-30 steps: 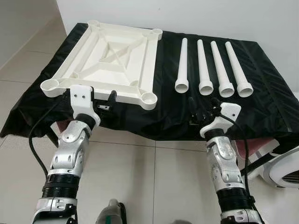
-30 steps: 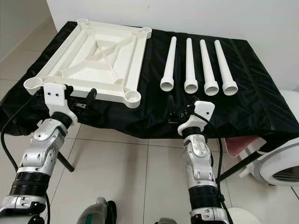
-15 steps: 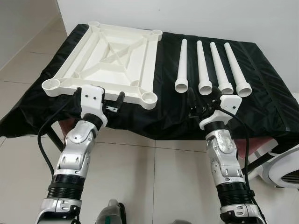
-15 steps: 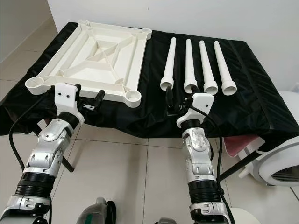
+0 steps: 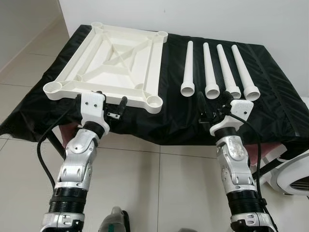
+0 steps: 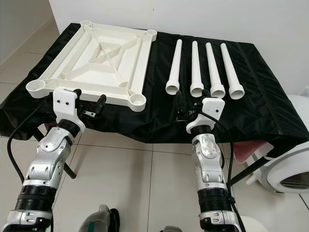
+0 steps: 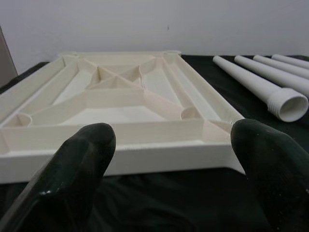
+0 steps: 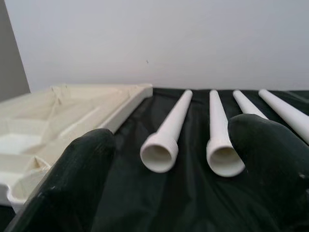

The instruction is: Building children table

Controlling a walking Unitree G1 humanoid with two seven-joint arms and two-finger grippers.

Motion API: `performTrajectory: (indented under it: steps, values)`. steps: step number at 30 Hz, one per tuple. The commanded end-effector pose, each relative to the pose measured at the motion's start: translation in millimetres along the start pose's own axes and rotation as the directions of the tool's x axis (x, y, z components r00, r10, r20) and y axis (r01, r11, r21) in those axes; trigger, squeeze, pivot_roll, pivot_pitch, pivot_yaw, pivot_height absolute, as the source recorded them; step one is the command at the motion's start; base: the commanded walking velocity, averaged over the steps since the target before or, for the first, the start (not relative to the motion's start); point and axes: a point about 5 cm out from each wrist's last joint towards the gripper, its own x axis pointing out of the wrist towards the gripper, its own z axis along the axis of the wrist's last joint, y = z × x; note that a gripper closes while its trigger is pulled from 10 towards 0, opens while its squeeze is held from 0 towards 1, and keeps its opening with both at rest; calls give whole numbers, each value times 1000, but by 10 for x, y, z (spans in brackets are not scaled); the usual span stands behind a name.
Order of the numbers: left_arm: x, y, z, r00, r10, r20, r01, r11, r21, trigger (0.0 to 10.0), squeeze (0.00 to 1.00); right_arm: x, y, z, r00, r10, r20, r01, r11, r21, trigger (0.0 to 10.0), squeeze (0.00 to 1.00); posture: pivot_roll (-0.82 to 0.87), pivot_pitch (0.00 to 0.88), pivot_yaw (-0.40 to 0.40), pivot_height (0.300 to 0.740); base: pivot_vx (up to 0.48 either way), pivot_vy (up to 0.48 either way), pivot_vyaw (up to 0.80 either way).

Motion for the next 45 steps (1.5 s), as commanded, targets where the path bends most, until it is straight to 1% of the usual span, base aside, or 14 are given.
performTrajectory:
  steps: [1, 4, 7, 12, 18, 23, 30, 45]
  values:
    - [-55, 61, -106, 993, 116, -26, -116, 993, 3, 10000, 0, -44, -44, -61, 1000, -6, -17, 6, 1000, -13, 10000, 0, 2, 0, -15, 740, 0, 0, 0]
    - [-92, 73, -144, 992, 121, -34, -121, 993, 11, 10000, 0, -61, -37, -72, 1000, -7, -21, 6, 1000, -16, 10000, 0, 2, 0, -13, 740, 0, 0, 0]
    - [-76, 89, -96, 993, 117, -21, -116, 992, 40, 10000, 0, -41, -1, -24, 1000, 1, -2, -1, 1000, -23, 10000, 0, 7, 0, -13, 740, 0, 0, 0]
    - [-53, 95, -65, 994, 108, -7, -107, 993, 44, 10000, 0, -17, 19, -2, 1000, 12, 11, -11, 1000, -28, 10000, 0, 7, 0, -11, 740, 0, 0, 0]
    - [-43, 105, -42, 995, 104, 8, -104, 994, 41, 10000, 0, -2, 5, 0, 1000, 18, 15, -17, 999, -39, 10000, 0, 11, 0, -17, 740, 0, 0, 0]
    - [-39, 131, -12, 992, 121, 23, -122, 992, 22, 10000, 0, 18, 3, 2, 1000, 20, 15, -20, 999, -45, 10000, 0, 18, 0, -23, 740, 0, 0, 0]
    - [-38, 139, 2, 991, 128, 30, -129, 991, 28, 10000, 0, 37, 28, 4, 999, 30, 16, -30, 998, -49, 10000, 0, 24, 0, -30, 740, 0, 0, 0]
    - [-22, 142, 25, 990, 135, 44, -136, 991, 13, 10000, 0, 70, -13, -5, 999, 36, 13, -35, 997, -64, 10000, 0, 27, 0, -37, 740, 268, 0, 0]
